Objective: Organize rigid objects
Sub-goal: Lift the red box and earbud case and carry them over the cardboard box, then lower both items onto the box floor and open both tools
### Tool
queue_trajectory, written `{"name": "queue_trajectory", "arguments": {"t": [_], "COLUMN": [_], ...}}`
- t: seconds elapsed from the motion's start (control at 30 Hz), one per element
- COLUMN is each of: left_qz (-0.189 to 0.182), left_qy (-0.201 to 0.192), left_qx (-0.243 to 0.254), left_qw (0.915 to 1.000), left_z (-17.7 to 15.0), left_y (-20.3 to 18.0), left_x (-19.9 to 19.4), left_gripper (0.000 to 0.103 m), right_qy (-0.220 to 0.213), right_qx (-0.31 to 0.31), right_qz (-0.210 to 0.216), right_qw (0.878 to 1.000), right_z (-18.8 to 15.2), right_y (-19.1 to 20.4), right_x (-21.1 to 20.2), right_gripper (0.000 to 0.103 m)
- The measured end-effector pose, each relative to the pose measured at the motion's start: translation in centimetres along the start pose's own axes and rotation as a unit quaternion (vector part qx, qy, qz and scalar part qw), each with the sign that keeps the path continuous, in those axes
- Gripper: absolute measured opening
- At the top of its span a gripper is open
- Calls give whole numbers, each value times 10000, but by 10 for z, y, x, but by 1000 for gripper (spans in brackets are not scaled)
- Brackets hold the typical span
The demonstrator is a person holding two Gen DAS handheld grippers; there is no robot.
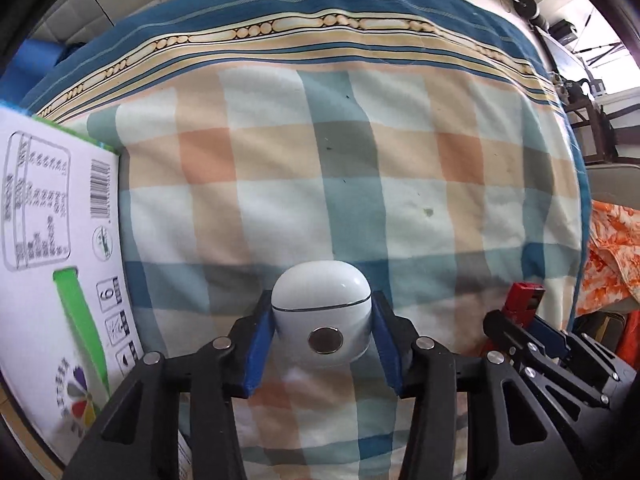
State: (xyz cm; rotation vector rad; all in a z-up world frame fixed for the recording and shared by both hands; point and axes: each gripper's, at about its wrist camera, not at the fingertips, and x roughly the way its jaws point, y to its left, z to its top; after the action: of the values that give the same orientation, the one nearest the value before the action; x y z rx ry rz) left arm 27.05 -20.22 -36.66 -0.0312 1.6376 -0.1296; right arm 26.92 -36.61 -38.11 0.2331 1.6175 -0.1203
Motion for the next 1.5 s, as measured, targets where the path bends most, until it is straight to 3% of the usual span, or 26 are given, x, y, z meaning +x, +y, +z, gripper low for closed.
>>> {"name": "queue_trajectory", "arguments": {"t": [0.37,0.57,0.73,0.9,1.03,1.23,1.5], "left_qz": [-474,-668,-707,-522,-321,-109,-53], "left_qy": [-750,-1275,-1593,-1759,-1679,-1265,-451], "left_qx": [199,210,94,-123,-401,-844,-1024], "left_qw": [9959,9894,9846,9830,9845,9883,9937], "left_z": [-39,-44,-72,-95,-109,-116,-107], "left_y": [4,50,113,176,238,313,359], "left_x": [-82,-135,-172,-193,-194,-158,-83], "left_gripper": [44,44,44,44,44,44,44], "right_qy": [-534,-836,-1022,-1036,-911,-572,-80], "right_qx": [-313,-587,-897,-1245,-1436,-1594,-1823], "right_qz": [332,595,887,1196,1293,1002,412], "right_qw": [9975,9930,9867,9795,9769,9804,9824], "right_z": [-35,-61,-91,-120,-135,-140,-134], "right_y": [26,65,125,197,249,307,340], "right_x": [-72,-117,-146,-153,-140,-87,-19], "right_gripper": [37,37,37,37,37,37,37]}}
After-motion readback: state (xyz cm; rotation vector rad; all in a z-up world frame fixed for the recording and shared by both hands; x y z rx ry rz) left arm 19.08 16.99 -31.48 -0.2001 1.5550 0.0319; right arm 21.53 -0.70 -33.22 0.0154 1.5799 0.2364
